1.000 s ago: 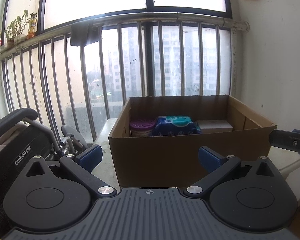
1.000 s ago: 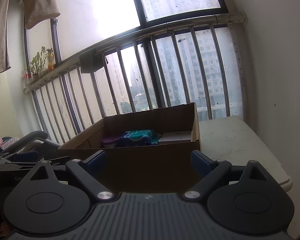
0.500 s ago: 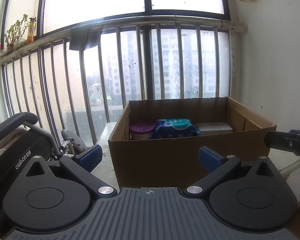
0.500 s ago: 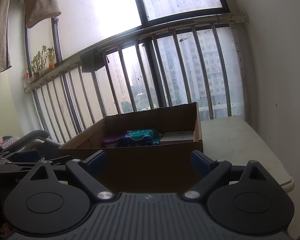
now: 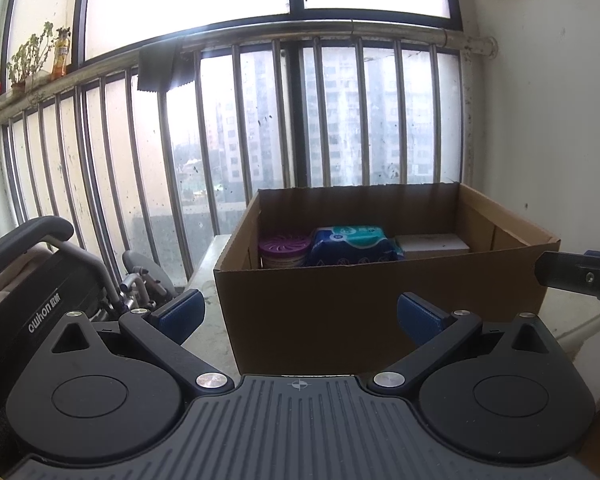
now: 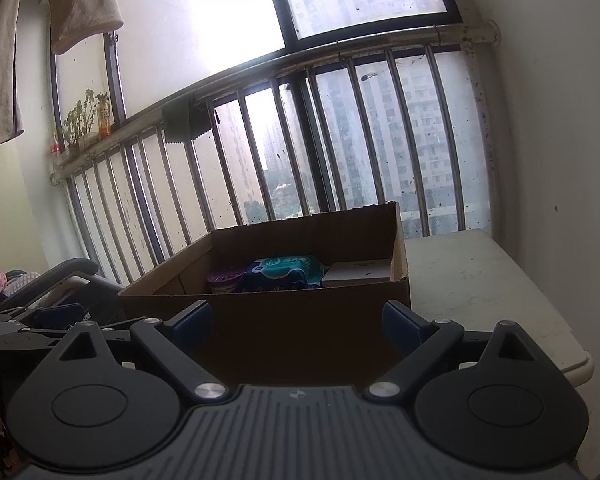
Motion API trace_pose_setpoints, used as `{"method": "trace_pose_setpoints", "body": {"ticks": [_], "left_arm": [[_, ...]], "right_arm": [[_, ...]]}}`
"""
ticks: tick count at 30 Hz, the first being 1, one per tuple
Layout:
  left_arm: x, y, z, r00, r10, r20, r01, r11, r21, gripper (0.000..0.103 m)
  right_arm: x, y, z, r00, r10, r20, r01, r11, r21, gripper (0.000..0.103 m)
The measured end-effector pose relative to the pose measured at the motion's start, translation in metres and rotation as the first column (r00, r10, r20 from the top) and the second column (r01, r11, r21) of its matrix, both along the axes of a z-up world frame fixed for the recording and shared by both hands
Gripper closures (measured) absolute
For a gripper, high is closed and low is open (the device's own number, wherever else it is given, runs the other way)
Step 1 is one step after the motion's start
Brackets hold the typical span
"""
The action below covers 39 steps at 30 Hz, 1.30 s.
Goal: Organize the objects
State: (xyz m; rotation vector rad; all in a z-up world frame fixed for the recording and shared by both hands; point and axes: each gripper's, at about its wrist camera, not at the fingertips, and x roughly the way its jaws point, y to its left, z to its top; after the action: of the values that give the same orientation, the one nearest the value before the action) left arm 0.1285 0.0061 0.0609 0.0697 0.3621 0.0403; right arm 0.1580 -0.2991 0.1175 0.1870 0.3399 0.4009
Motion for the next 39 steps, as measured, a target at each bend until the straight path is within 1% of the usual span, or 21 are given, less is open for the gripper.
{"method": "trace_pose_setpoints", "body": {"ticks": [10, 15, 22, 30, 39], "left_arm": [[-0.002, -0.002, 0.001, 1.0, 0.001, 0.007, -0.001, 1.0, -0.001, 0.0], [-0.002, -0.003, 0.0, 1.0, -0.014, 0.006, 0.014, 1.0, 0.008, 0.0], [-0.002, 0.002, -0.001, 1.0, -0.001, -0.001, 0.001, 1.0, 0.006, 0.0], [0.005, 0.011, -0.01, 0.999, 0.026, -0.032, -0.025, 1.0, 0.015, 0.0], [0.006, 0.012, -0.005, 1.0, 0.01, -0.024, -0.01, 1.0, 0.002, 0.0]], "right_arm": [[-0.001, 0.0, -0.001, 1.0, 0.005, -0.002, -0.005, 1.0, 0.002, 0.007], [0.0, -0.001, 0.0, 1.0, 0.003, 0.0, -0.003, 1.0, 0.002, 0.007], [0.0, 0.004, 0.001, 1.0, 0.018, -0.003, -0.018, 1.0, 0.003, 0.006], [-0.002, 0.015, 0.001, 1.0, 0.002, 0.012, -0.002, 0.999, -0.042, 0.006], [-0.001, 0.011, 0.004, 1.0, 0.008, 0.014, -0.008, 1.0, -0.026, 0.006]]}}
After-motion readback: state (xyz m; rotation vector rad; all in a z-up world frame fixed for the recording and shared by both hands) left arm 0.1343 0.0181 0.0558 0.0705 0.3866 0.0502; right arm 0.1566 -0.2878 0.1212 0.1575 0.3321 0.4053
